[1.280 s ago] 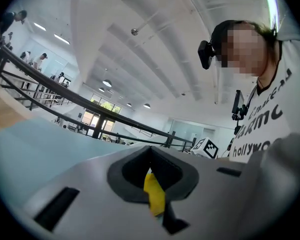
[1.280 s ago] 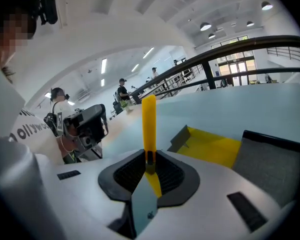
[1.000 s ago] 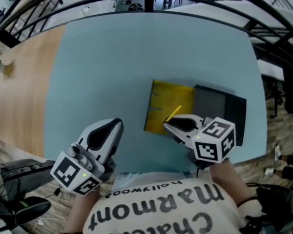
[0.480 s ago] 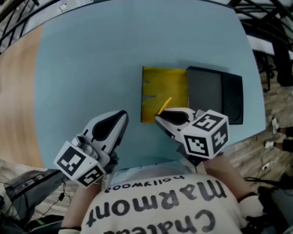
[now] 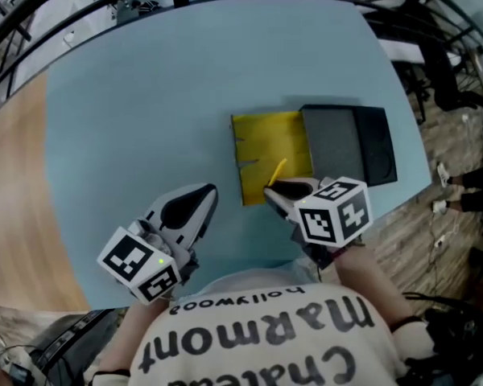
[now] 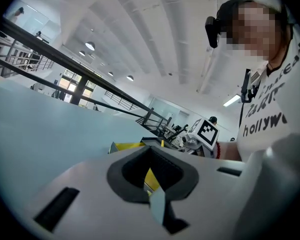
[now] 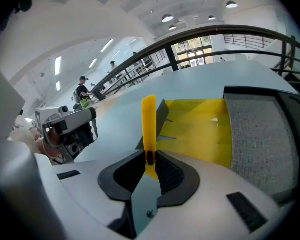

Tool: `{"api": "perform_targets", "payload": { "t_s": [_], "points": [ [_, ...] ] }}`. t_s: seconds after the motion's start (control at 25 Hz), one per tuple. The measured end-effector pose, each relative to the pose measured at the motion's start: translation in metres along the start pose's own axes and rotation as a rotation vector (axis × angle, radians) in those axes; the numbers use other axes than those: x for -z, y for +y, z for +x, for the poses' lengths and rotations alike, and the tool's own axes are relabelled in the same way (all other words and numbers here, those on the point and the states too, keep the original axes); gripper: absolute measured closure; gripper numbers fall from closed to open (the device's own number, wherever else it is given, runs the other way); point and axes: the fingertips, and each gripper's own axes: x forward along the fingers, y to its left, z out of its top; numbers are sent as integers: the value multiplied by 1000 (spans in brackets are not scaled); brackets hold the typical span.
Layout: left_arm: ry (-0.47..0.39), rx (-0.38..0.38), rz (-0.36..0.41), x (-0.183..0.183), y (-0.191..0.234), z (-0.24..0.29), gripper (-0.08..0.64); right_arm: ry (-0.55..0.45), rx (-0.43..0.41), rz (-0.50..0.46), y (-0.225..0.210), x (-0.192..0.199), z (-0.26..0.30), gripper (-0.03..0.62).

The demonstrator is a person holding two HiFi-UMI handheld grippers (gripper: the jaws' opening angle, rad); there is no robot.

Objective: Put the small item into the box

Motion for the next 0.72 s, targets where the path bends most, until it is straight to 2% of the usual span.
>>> {"api": "perform_targets", "payload": {
  "t_s": [0.2,0.52,0.72],
  "points": [
    [29,52,-9,1,13,-8,558,53,68,67,-7,1,11,514],
    [58,82,1,14,34,-25,558,140,117,54,-6,4,34,514],
    [83,70,17,26,45,-31,558,222,144,32,-10,12,43,514]
  ]
}}
